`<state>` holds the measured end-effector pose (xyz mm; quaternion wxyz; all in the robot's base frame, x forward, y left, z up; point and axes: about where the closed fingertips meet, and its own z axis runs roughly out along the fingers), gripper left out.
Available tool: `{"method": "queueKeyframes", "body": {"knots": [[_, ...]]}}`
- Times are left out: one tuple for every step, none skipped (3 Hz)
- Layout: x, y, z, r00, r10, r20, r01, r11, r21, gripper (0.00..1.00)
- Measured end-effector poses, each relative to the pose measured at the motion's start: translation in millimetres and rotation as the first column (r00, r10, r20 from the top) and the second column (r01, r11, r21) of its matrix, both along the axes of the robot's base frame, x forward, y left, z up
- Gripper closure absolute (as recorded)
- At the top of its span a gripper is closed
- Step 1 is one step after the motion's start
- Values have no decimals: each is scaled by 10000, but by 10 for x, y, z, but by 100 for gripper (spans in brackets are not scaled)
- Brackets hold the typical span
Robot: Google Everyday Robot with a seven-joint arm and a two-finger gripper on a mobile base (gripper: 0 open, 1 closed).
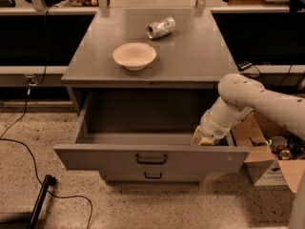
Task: Open top drawer
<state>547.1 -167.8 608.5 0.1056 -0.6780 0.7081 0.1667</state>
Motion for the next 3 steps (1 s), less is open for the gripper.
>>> {"method": "queueKeyframes", "body": {"knots": [[-186, 13, 96, 9995, 172, -259, -169, 9998, 95, 100], [-485, 8, 285, 9978, 285, -605, -275, 9995, 173, 100], [-752, -61, 405, 9946, 21, -1035, 9, 9996, 290, 100]]}}
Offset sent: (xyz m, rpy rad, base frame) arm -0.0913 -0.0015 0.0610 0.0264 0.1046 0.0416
